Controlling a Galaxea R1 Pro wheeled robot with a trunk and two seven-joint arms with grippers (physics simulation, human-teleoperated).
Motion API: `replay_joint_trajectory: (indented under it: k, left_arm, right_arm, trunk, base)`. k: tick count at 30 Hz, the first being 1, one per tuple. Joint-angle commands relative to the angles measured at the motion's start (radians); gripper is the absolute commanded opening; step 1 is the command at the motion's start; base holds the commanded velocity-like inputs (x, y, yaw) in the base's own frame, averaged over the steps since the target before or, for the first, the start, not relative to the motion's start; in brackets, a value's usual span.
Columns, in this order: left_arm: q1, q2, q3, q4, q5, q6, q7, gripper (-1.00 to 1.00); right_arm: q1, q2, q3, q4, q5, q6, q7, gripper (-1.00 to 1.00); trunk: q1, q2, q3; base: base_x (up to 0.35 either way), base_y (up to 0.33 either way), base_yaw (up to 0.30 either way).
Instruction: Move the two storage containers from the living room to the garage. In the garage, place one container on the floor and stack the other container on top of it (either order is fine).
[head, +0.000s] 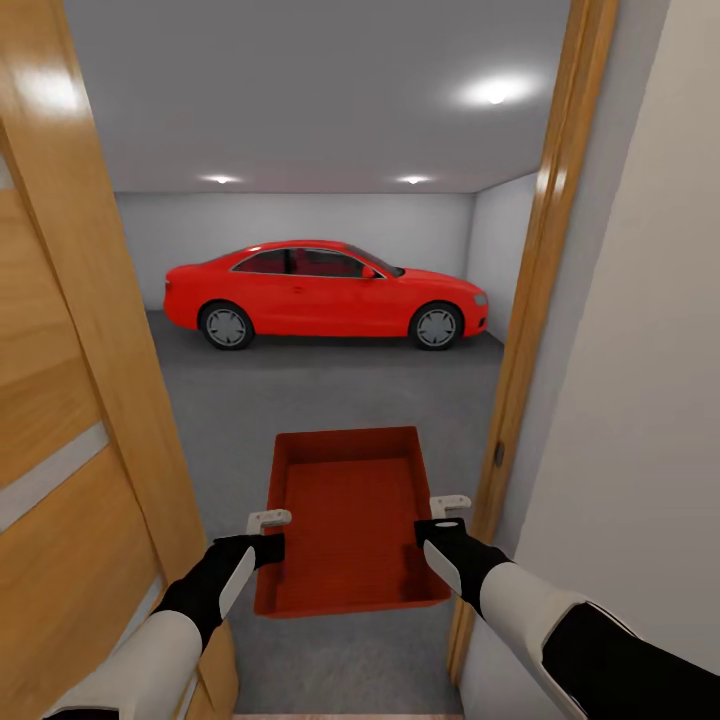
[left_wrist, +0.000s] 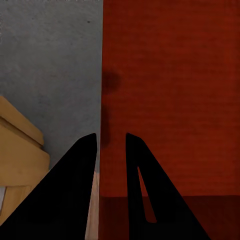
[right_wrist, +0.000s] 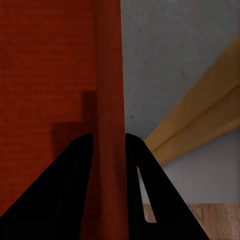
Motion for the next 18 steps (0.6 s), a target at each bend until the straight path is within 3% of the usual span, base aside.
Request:
replay_joint_trajectory:
  k: [1,6,7,11,18]
  left_arm:
    - [0.000,-0.001,0.002,-0.001,-0.020,0.007,0.045,-1.00]
    - [0.000,-0.001,0.002,-0.001,-0.020,0.007,0.045,-1.00]
    - [0.000,0.000,0.001,-0.002,0.005,0.000,0.012,-1.00]
    - [0.000,0.000,0.001,-0.002,0.011,0.003,0.011,-1.00]
    - [0.000,-0.004,0.001,-0.002,0.008,0.005,0.010,-1.00]
  right_arm:
    - [0.000,0.005,0.026,-0.006,-0.014,0.006,-0.006,-1.00]
    - [0.000,0.005,0.025,-0.006,-0.014,0.006,-0.006,-1.00]
    - [-0.001,0.005,0.014,-0.003,-0.009,0.004,-0.006,-1.00]
    - [-0.002,0.005,-0.016,-0.003,0.022,0.004,-0.006,-1.00]
    - [-0.002,0.002,0.001,-0.002,0.000,0.005,-0.006,-1.00]
  trunk:
    - [0.000,-0.001,0.000]
    - [0.000,-0.001,0.000]
    - [0.000,-0.001,0.000]
    - [0.000,-0.001,0.000]
    - [0.000,-0.001,0.000]
  base:
    - [0.001,0.002,0.000]
    - [0.000,0.000,0.000]
    - [0.000,0.000,0.000]
    - [0.000,0.000,0.000]
    - [0.000,0.000,0.000]
